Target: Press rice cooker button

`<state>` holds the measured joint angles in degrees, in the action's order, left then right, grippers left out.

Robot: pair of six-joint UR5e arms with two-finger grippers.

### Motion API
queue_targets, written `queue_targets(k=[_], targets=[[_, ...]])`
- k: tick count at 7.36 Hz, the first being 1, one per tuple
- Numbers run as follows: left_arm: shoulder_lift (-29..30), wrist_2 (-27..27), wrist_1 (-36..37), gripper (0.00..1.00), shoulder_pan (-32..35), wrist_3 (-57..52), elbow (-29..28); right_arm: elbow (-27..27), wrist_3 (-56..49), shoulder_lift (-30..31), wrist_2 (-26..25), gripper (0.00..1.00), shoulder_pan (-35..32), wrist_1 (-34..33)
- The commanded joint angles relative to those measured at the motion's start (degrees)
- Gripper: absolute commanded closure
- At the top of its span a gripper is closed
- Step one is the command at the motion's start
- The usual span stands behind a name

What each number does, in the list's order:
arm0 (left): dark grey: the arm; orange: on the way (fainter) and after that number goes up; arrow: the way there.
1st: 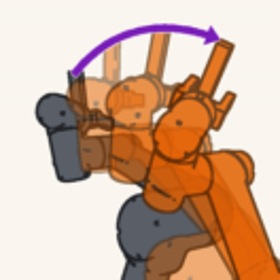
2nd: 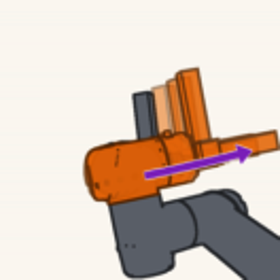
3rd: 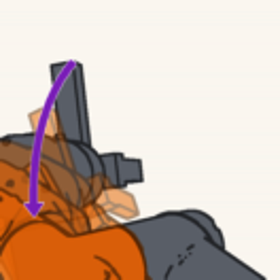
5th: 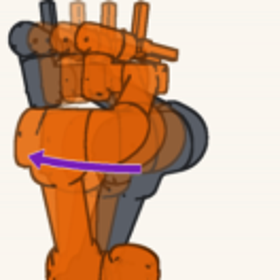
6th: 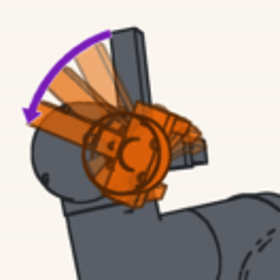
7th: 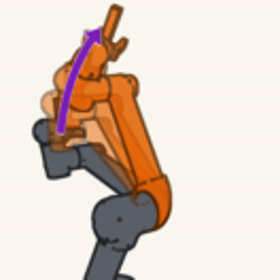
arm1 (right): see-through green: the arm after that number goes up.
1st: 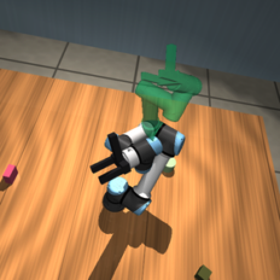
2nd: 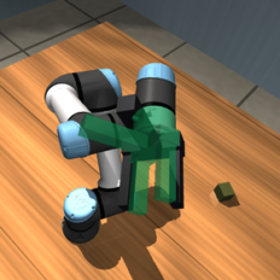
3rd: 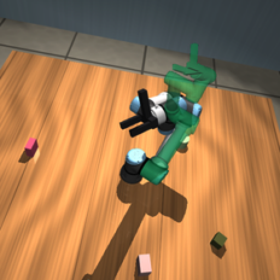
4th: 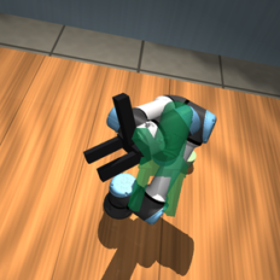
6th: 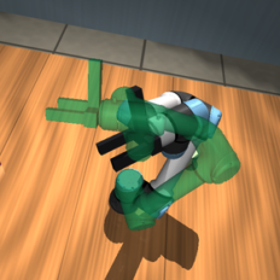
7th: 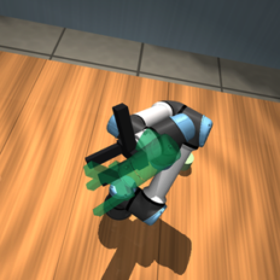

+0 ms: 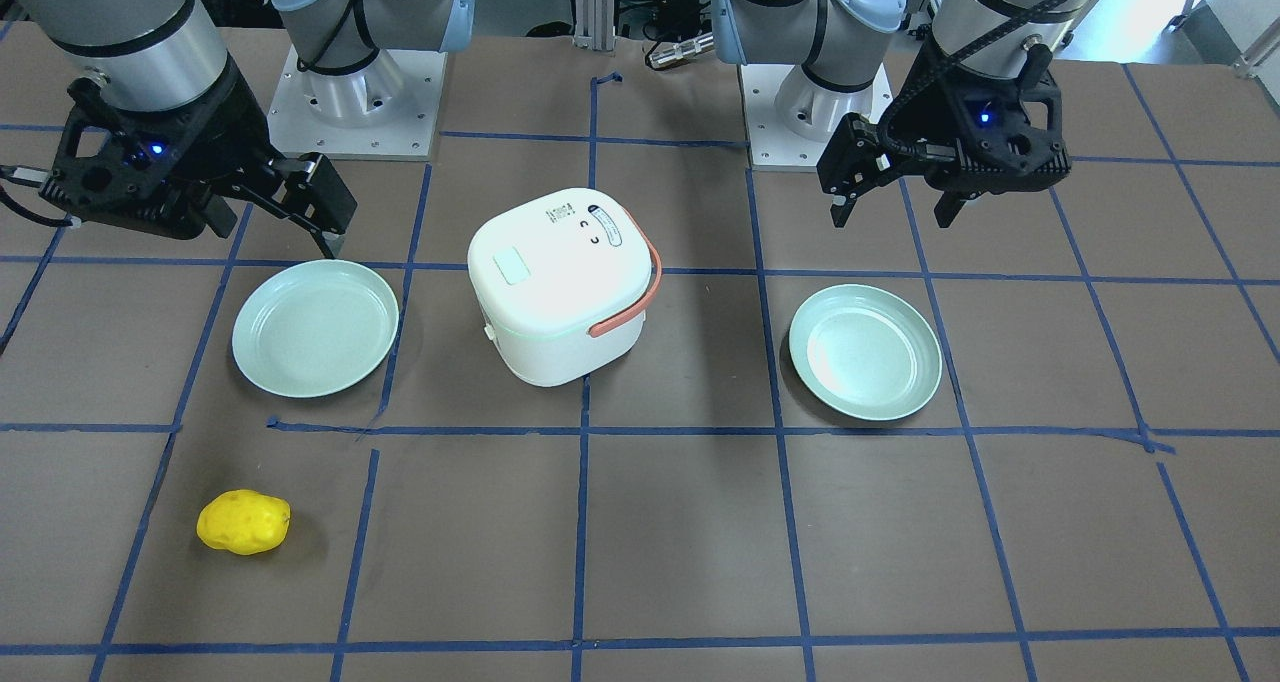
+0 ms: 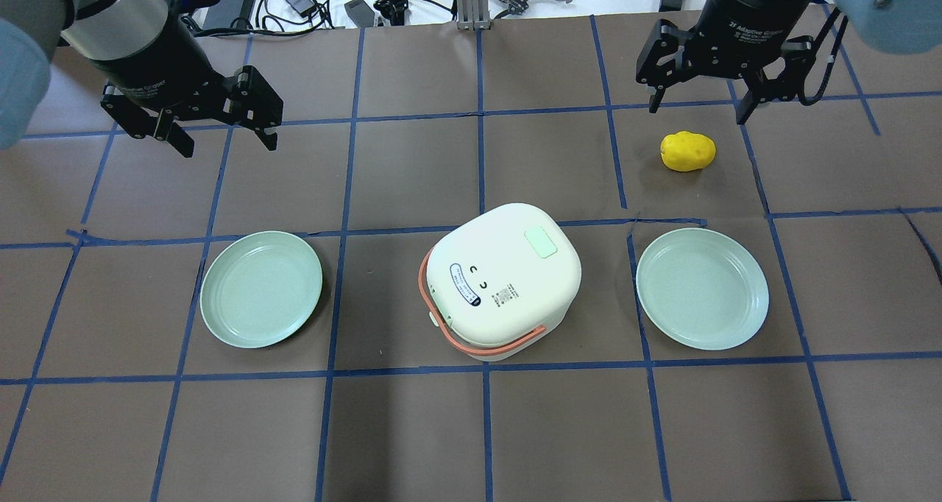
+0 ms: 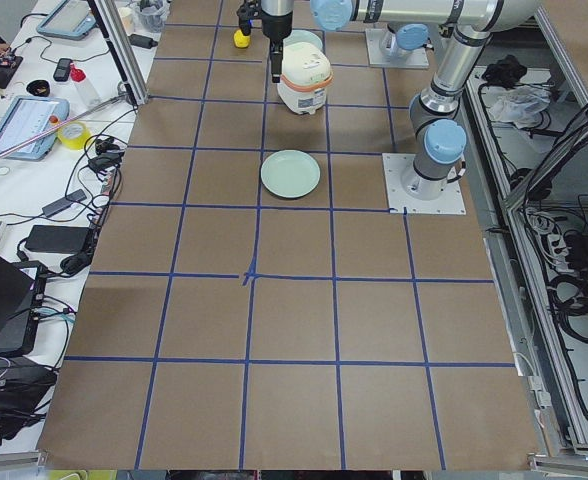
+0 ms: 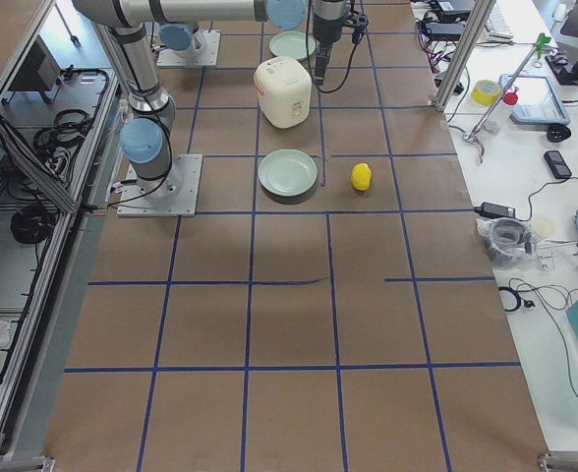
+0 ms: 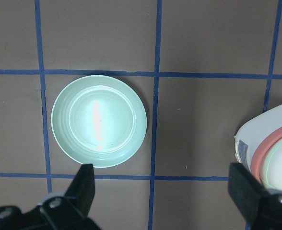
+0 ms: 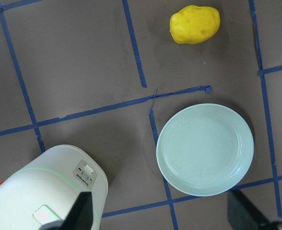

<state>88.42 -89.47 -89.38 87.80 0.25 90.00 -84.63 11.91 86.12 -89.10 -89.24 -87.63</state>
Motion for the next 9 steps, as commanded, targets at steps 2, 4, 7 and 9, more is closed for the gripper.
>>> queue_targets(k=[2,4,7,9], targets=[[0.0,0.0,0.0,0.00,0.0,-0.1,0.0,-0.1,0.1,0.0,0.1,0.00,0.0,0.1],[0.0,0.0,0.0,0.00,0.0,0.0,0.0,0.3,0.0,0.0,0.0,0.00,0.1,-0.9],[0.0,0.0,0.0,0.00,0.0,-0.1,0.0,0.4,0.0,-0.2,0.0,0.00,0.2,-1.7],[0.0,0.0,0.0,0.00,0.0,-0.1,0.0,0.5,0.0,-0.1,-0.4,0.00,0.3,-1.6]])
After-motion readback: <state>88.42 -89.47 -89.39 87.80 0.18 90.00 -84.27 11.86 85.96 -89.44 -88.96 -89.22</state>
